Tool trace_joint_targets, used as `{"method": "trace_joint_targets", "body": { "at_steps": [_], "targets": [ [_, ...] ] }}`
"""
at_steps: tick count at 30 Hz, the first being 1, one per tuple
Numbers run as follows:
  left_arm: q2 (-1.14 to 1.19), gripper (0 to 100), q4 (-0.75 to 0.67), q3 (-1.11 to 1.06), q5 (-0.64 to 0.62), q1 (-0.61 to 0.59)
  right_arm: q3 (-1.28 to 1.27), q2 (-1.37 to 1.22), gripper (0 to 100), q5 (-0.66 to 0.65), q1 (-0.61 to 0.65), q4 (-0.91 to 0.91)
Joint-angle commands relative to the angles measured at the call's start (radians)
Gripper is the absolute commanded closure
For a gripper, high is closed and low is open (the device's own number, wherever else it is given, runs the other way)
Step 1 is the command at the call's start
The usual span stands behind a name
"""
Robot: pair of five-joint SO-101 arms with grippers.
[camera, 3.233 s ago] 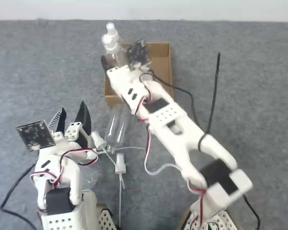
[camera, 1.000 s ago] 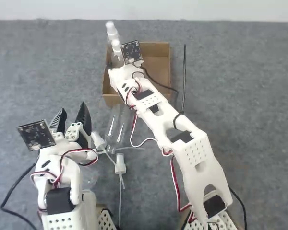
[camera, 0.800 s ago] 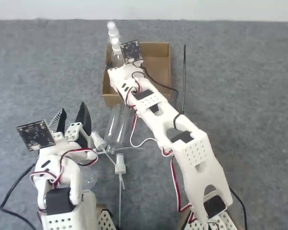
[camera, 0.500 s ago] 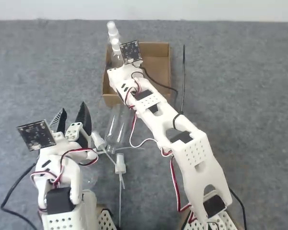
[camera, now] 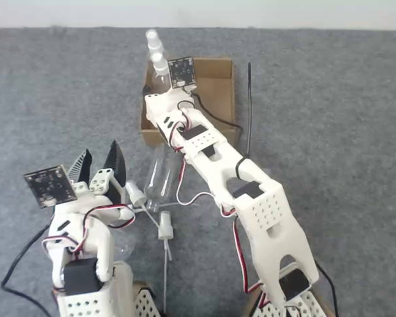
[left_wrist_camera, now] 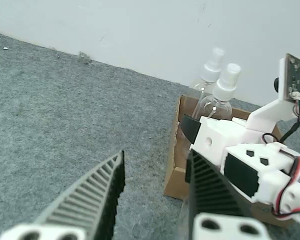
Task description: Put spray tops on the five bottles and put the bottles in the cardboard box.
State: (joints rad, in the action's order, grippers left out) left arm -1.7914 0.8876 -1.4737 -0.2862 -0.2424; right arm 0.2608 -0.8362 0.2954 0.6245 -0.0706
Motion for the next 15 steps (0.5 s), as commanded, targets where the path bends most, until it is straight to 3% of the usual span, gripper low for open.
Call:
{"method": "trace_joint_targets", "body": {
  "at_steps": [1, 15],
  "targets": [
    [-0.011, 81, -0.051, 0.008, -0.008, -0.003, 0.054, 0.039, 69.8, 0.012, 0.018, -0.001],
    [-0.011, 81, -0.051, 0.008, -0.008, 0.0, 0.054, 0.041, 69.8, 0.071, 0.031, -0.001]
  ]
}}
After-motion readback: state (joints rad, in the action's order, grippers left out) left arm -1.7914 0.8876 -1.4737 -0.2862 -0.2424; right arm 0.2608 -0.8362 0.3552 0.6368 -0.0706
